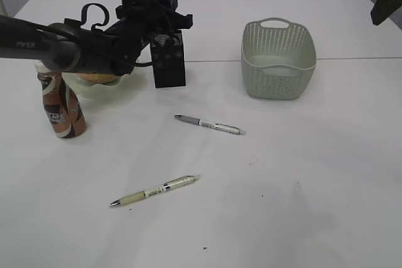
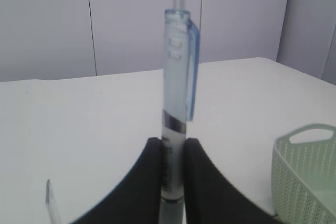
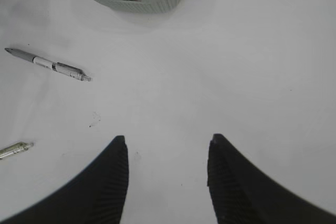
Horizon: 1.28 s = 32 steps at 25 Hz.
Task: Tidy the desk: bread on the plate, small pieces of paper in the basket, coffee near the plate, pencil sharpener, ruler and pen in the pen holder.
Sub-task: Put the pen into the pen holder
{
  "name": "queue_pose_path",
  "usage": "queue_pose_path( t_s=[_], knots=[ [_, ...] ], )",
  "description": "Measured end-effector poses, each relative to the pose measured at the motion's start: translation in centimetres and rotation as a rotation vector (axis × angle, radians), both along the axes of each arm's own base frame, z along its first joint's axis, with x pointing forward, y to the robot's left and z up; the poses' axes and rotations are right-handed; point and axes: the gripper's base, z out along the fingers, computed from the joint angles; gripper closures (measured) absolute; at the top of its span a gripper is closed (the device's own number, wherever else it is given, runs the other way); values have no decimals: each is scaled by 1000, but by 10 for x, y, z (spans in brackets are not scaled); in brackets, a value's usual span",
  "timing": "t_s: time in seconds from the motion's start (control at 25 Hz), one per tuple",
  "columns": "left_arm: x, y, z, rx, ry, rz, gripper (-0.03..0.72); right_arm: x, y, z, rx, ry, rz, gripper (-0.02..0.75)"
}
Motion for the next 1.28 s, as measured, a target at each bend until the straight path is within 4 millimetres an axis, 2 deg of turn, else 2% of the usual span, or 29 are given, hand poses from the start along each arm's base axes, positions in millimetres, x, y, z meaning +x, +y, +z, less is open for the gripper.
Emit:
queue_pose_path(
  t_s=[0.48, 0.72, 1.04, 1.28],
  knots=[
    [7, 14, -7, 51, 55, 22, 629, 0, 0, 0, -4, 0, 0, 372],
    [7, 14, -7, 95, 37, -4, 617, 0, 0, 0, -5, 0, 0, 372],
    [6, 13, -10, 116, 62, -14, 531, 0, 0, 0, -5, 0, 0, 372],
    [7, 16, -10, 117, 65, -10, 409, 0, -1, 0, -6, 0, 0, 372]
  ],
)
